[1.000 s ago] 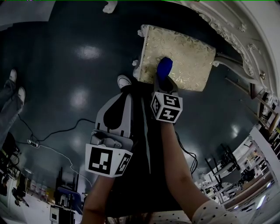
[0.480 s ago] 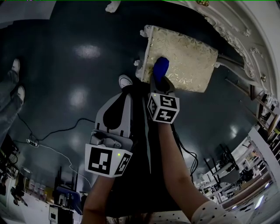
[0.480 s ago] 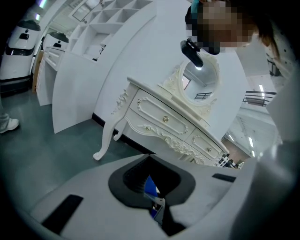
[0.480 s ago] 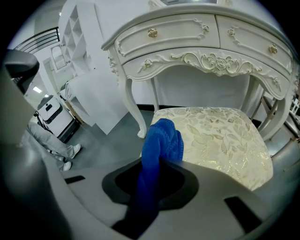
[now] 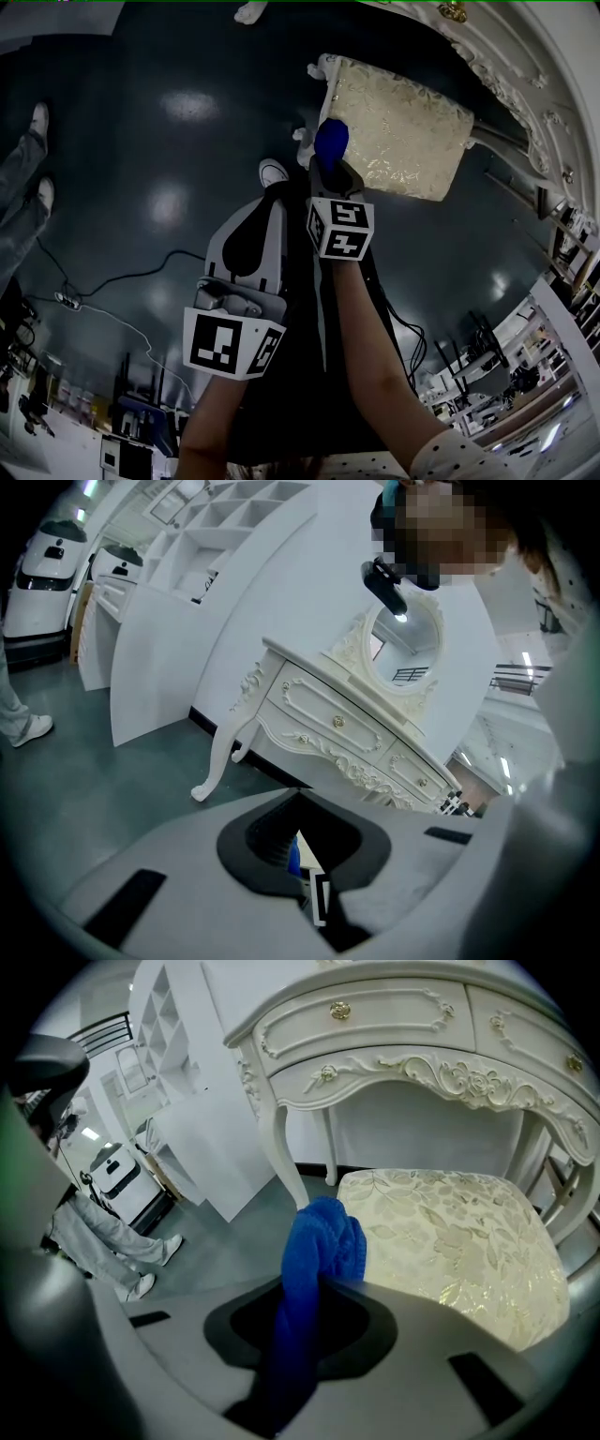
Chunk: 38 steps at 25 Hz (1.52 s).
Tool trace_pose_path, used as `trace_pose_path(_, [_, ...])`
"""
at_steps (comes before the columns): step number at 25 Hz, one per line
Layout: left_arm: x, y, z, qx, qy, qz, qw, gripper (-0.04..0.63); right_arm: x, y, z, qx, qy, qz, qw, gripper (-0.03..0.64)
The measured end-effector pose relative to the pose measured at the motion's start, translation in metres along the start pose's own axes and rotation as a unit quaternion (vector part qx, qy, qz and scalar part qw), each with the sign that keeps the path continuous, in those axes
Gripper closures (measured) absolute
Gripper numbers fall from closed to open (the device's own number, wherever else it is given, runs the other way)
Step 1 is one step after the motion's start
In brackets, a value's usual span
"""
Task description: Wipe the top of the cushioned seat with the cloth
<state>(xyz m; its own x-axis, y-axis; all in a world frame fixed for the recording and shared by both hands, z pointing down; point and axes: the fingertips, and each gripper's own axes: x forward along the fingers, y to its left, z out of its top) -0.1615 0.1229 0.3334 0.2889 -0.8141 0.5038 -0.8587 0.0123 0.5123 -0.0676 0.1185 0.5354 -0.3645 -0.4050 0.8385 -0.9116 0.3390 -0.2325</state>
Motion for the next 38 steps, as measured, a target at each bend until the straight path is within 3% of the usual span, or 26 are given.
trace_pose_path(10, [-0.005,0.002,-0.001,-0.001,-0.003,0.006,1.0000,0.600,0.008,0.011,0.001,-0.004,0.003,0.011,1.000,0.531])
trace_pose_path(21, [-0.007,-0.008,-0.005,0.009,-0.003,0.012,0.9999,0.600,0.032,0.026,-0.004,-0.027,0.040,0.045,0.998,0.531])
trace_pose_path(29, [-0.006,-0.022,-0.011,0.016,-0.001,0.014,0.9998,0.600,0.035,0.031,-0.006,-0.006,0.065,0.071,0.995,0.531])
trace_pose_path(34, [0.002,-0.038,-0.012,0.023,-0.001,0.009,0.9997,0.600,0.015,0.022,0.005,0.029,0.036,0.116,0.992,0.531])
trace_pose_path(38, [0.010,-0.056,-0.007,0.028,-0.008,0.006,0.9996,0.600,-0.023,-0.014,0.025,0.062,-0.012,0.116,0.991,0.531])
